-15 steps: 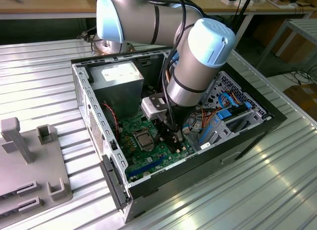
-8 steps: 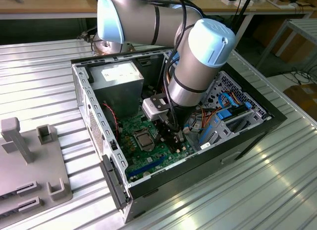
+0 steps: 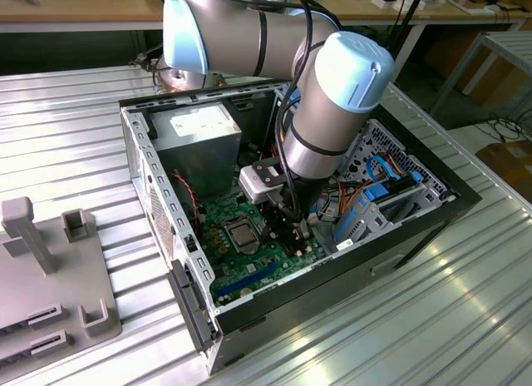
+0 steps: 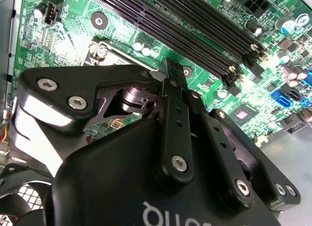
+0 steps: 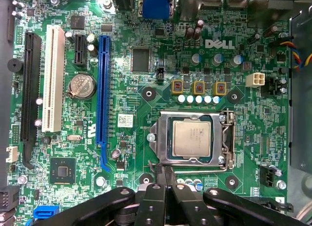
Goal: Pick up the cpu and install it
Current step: 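Install the first cpu locking lever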
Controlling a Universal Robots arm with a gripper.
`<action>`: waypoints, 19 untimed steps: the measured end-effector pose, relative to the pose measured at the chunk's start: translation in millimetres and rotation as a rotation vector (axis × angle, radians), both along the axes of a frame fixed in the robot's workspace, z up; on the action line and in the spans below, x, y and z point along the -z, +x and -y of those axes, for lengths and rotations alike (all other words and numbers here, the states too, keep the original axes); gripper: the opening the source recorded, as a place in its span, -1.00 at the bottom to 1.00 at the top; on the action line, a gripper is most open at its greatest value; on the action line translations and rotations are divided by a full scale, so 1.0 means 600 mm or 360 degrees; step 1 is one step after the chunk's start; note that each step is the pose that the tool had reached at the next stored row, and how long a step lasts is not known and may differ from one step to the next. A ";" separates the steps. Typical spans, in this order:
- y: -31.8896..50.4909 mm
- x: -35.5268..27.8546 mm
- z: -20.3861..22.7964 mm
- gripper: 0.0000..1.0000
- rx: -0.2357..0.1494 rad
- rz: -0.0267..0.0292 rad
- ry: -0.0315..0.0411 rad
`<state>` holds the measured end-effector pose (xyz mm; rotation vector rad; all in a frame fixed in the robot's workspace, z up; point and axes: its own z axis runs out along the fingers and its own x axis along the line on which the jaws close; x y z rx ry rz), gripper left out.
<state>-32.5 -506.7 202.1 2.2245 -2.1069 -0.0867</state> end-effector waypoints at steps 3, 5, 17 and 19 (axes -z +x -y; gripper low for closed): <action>0.000 0.000 -0.0016 -0.79 0.0000 0.00000 0.0000; -0.001 0.000 -0.0034 -0.79 -0.0001 0.00000 0.0000; -0.005 -0.008 -0.0056 -0.79 -0.0012 0.00000 0.0000; -0.007 -0.011 -0.0055 -0.79 -0.0014 0.00000 0.0000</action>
